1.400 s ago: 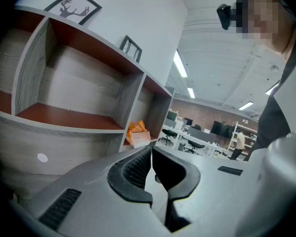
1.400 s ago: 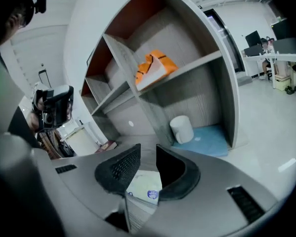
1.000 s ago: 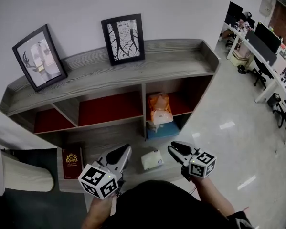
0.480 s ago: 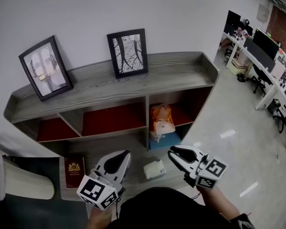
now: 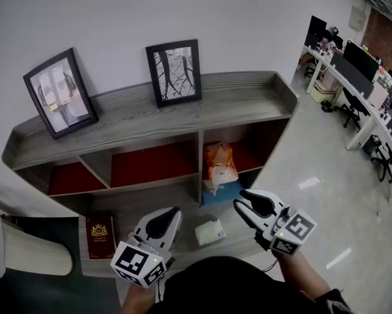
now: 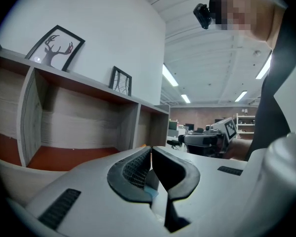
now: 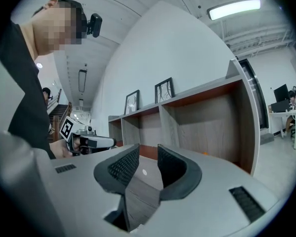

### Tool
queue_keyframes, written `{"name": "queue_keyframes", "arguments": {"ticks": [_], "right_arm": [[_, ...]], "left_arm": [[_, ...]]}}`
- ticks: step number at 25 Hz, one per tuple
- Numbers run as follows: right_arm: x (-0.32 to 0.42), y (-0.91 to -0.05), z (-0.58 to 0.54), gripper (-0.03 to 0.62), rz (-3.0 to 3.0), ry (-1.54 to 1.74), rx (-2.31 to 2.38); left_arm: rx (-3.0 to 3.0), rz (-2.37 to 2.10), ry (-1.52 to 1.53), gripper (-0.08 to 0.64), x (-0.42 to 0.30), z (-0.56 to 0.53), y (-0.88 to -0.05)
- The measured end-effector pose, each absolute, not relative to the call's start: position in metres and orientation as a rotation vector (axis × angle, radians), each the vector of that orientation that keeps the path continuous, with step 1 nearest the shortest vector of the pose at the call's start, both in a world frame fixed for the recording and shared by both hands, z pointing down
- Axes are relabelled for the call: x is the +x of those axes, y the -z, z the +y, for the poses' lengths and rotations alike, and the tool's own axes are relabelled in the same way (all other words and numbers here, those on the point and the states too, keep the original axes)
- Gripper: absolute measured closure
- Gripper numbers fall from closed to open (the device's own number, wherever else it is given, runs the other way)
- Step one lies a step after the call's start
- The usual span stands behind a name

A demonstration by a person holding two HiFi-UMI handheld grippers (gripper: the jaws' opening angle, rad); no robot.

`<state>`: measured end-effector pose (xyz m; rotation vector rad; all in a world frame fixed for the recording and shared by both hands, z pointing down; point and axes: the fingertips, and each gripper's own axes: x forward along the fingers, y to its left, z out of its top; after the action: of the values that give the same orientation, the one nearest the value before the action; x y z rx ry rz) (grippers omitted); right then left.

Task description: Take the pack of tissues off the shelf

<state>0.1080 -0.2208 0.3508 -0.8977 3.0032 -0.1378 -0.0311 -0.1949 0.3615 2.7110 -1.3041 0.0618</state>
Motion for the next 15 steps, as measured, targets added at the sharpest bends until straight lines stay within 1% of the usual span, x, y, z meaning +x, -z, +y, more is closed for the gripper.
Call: {"name": "queue_keyframes", "arguments": {"ticks": [2,3,4,5,6,12,15], "right_arm": [[0.108,-0.349,-0.222,0.491,2.985,0.152,-0.9],[0.107,-0.348,-0.221,0.486,2.983,0.151,-0.897],[0.107,-0.349,-0.22,0.485,2.991,0.146,-0.896],[0.107,-0.35,-0.218,0.485,3.004,0.142,-0.9],[0.107,-0.351,-0.216,0.485,3.016,0.141,-0.905],[0.115,-0.366,-0.213,0.485,2.986,0.231,-0.918],[0.129,-0.381,-0.212,0.485,3.007,0.273,-0.981]], "left_arm": [[2.703,-1.324,-0.06,0.543,-0.027,-0.201,-0.364],[2.701,-1.33,-0.064,0.541,-0.024,-0.205,-0.364],[2.7,-1.329,-0.068,0.515,-0.02,-0.208,-0.365],[2.699,-1.326,-0.069,0.448,-0.016,-0.212,-0.365],[2.696,-1.323,-0.067,0.422,-0.012,-0.215,-0.365],[2.676,-1.265,-0.101,0.362,0.016,-0.238,-0.378],[2.654,-1.238,-0.135,0.344,0.029,-0.25,-0.392]]}}
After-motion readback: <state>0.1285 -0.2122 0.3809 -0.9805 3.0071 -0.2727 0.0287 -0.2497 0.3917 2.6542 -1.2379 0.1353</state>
